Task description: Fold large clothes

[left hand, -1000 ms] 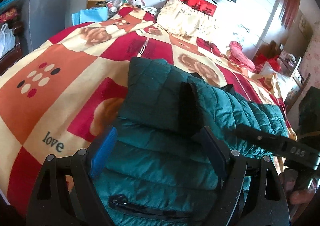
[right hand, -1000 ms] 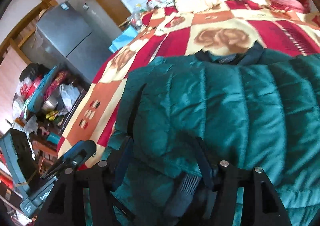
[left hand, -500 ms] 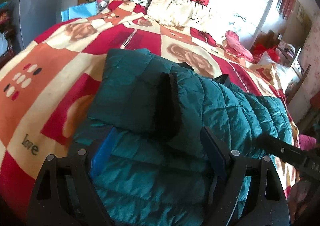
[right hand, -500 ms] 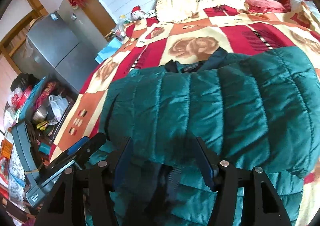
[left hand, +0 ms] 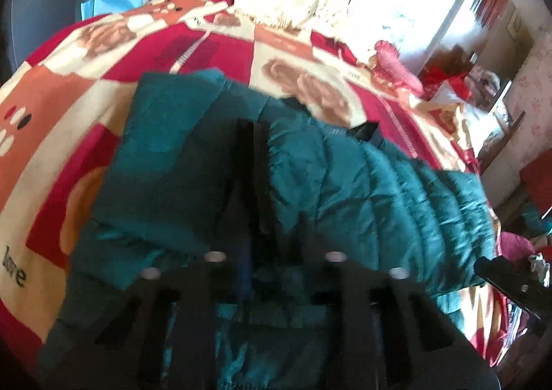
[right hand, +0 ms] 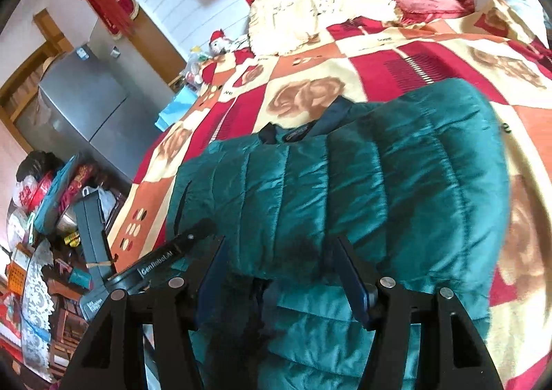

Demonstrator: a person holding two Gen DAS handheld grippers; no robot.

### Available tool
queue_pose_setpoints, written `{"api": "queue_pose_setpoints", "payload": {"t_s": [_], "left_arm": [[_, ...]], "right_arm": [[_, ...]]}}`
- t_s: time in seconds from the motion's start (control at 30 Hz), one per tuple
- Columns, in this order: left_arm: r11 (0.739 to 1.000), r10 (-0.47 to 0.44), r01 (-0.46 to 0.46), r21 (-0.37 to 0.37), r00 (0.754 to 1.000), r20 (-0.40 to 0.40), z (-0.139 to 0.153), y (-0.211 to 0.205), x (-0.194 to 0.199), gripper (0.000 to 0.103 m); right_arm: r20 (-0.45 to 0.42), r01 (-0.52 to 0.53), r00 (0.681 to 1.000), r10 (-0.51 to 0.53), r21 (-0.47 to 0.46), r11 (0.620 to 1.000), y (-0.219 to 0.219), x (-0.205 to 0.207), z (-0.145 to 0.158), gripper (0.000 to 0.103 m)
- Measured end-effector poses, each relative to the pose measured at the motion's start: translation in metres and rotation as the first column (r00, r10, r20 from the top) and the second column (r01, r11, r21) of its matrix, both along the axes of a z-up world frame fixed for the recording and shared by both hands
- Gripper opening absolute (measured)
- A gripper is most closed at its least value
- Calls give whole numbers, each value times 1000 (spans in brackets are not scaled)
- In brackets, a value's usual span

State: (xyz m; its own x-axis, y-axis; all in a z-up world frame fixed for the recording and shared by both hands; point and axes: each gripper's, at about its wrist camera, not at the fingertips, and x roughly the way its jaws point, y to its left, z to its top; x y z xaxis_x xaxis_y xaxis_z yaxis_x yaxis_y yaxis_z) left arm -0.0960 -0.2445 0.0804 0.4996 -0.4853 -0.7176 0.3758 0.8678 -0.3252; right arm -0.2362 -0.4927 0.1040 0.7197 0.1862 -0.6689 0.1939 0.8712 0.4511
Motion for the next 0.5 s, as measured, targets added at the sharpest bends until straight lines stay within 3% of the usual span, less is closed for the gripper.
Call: {"api": "queue_pose_setpoints", "payload": {"t_s": [0.17, 0.3, 0.43, 0.5], "left_arm": [[1000, 8, -6, -20, 994, 106, 42, 16, -1, 12], [998, 61, -57, -23, 978, 201, 71, 37, 10, 11], [992, 128, -130, -1, 972, 198, 63, 58, 26, 11], [990, 134, -139, 26, 980, 146, 43, 64, 33, 11]], "right_arm": [[50, 78, 996, -77, -5, 997, -25, -16, 17, 60], [93, 185, 977, -190, 61, 981, -57, -26, 31, 60], [96, 223, 969, -227, 52, 974, -72, -23, 38, 60], [90, 208, 973, -210, 30, 978, -71, -16, 37, 60]]}}
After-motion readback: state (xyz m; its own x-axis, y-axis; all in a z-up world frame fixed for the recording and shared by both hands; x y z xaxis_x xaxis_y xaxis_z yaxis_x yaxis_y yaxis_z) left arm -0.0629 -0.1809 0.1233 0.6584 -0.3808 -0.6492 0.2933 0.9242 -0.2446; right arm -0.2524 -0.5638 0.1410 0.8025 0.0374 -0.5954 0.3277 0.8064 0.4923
